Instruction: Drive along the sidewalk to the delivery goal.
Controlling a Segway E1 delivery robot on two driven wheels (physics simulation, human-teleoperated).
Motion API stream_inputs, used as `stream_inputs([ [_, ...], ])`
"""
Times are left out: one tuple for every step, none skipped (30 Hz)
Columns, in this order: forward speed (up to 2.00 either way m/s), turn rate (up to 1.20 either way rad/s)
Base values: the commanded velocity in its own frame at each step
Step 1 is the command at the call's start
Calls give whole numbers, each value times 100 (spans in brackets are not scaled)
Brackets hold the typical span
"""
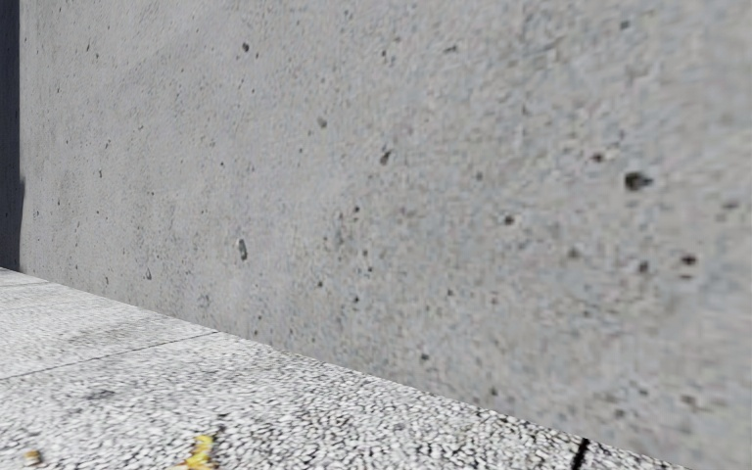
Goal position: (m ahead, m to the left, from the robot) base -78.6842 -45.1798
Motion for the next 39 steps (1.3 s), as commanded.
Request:
stream_inputs([
  [0, 0],
  [0, 0],
  [0, 0],
  [0, 0],
  [0, 0],
  [0, 0],
  [0, 0],
  [0, 0],
  [0, 0],
  [0, 0],
  [0, 0],
  [0, 0],
  [0, 0],
  [0, 0],
  [0, 0],
  [0, 0],
  [0, 0],
  [0, 0],
  [0, 0],
  [0, 0],
  [0, 0],
  [0, 0],
  [0, 0],
  [0, 0],
  [0, 0],
  [0, 0],
  [0, 0],
  [0, 0],
  [0, 0],
  [0, 0],
  [0, 2],
  [0, 2],
  [0, 11],
  [0, 17],
  [0, 17],
  [0, 20],
  [0, 22],
  [0, 22],
  [0, 22],
])
